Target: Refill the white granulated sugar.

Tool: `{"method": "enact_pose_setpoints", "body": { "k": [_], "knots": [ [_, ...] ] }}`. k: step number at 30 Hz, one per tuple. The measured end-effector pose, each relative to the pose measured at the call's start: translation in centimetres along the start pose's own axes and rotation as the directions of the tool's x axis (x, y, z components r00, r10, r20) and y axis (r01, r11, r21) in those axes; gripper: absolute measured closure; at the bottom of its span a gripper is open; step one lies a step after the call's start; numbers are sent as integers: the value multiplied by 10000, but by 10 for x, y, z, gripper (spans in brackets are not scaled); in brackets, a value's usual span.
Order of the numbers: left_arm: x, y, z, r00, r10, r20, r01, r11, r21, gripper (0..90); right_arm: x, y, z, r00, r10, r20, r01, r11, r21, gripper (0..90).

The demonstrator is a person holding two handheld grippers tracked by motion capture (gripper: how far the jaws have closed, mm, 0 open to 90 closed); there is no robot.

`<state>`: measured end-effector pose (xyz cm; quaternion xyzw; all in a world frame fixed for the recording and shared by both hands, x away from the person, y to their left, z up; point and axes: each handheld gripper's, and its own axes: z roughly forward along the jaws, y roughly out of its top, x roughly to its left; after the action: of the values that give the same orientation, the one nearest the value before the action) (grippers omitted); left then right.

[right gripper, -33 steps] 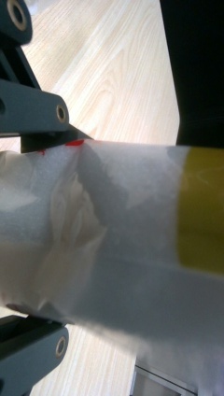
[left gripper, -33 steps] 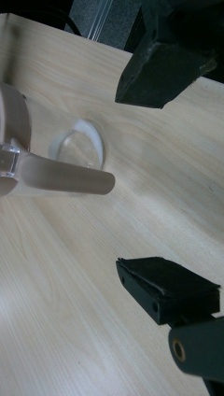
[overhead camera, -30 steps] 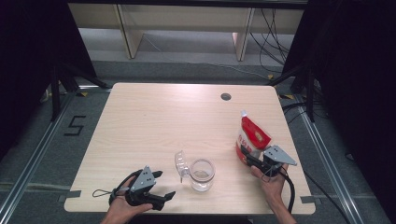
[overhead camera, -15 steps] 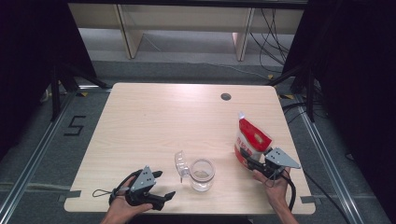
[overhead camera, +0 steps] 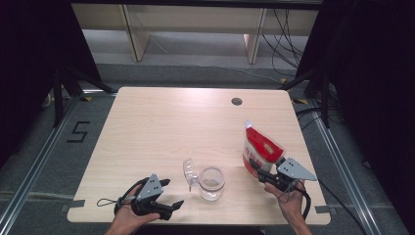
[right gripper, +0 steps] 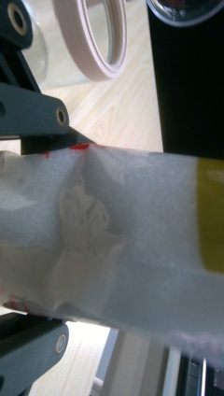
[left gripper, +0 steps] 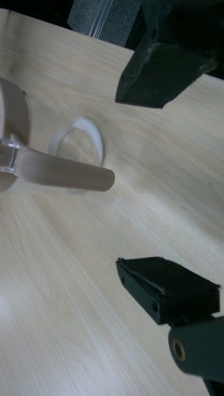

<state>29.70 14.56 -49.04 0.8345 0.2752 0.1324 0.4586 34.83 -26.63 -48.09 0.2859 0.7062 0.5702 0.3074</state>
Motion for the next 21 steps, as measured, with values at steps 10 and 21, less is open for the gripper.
{"method": "enact_pose_setpoints", "body": {
  "k": [10,21],
  "knots": [
    [-1,0,1,9999,-129,-47,128,9999,-73,163,11,11,-21,9900,-1408,-25,1408,9900,-46,453],
    [-2,-2,2,9991,-413,-42,412,9990,-159,162,29,17,-31,9586,-2845,-120,2848,9574,481,454]
  ]
}}
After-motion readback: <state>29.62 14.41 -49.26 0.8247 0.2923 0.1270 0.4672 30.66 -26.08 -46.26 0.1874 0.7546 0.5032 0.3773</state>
